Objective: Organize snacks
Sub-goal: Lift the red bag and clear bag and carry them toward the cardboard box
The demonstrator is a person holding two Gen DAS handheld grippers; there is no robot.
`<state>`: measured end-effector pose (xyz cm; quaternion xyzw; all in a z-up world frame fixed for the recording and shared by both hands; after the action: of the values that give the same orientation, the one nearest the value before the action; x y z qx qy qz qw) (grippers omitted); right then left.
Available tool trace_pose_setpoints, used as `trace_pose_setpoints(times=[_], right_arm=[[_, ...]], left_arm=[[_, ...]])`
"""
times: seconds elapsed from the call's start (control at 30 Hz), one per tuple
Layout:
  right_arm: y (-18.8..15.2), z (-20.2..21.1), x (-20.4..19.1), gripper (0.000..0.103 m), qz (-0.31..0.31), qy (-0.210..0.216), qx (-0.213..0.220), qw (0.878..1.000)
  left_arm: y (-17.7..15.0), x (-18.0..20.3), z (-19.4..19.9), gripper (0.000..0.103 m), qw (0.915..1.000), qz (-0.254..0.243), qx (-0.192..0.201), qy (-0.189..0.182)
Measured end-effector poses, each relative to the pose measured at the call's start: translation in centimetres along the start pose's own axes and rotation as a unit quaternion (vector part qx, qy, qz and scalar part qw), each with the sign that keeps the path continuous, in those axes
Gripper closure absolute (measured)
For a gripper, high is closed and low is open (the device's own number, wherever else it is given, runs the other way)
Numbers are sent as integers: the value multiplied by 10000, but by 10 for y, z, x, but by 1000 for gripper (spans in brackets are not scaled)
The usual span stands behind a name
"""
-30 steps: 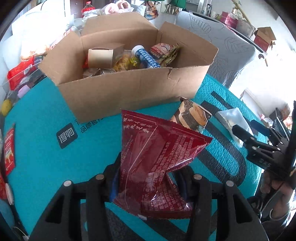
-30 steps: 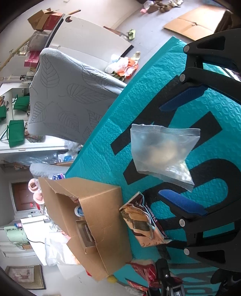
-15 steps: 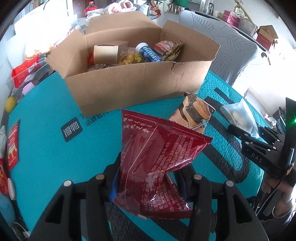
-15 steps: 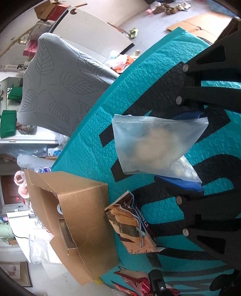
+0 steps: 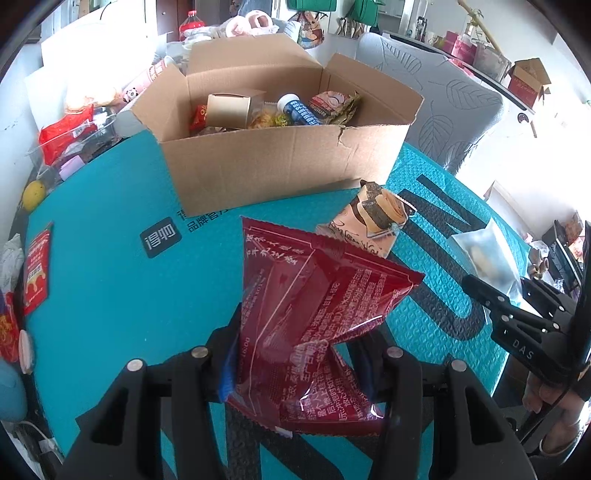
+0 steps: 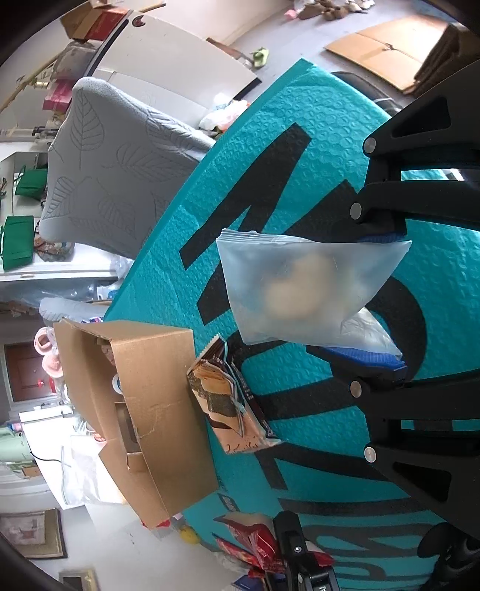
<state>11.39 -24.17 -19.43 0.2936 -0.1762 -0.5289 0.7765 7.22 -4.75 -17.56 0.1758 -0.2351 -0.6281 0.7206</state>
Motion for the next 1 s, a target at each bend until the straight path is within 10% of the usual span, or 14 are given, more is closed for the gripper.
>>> trace_pose_setpoints(times=[1.0], right_arm=[[-29, 127, -87, 60, 468, 837, 1023, 9901]], left_arm=[[-21, 19, 117, 53, 9907, -345, 1291, -259]])
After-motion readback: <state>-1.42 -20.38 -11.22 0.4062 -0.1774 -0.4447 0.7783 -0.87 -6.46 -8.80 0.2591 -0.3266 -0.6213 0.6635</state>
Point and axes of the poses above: each gripper's, at about its wrist camera, not at the fingertips, and z roughly against the way its jaws point, x to its right, y to its top, the point moved 6 cm from there along -z, roughly the way its jaws point, and after that the axes turned 2 degrees about z, right-handed, at the moved point
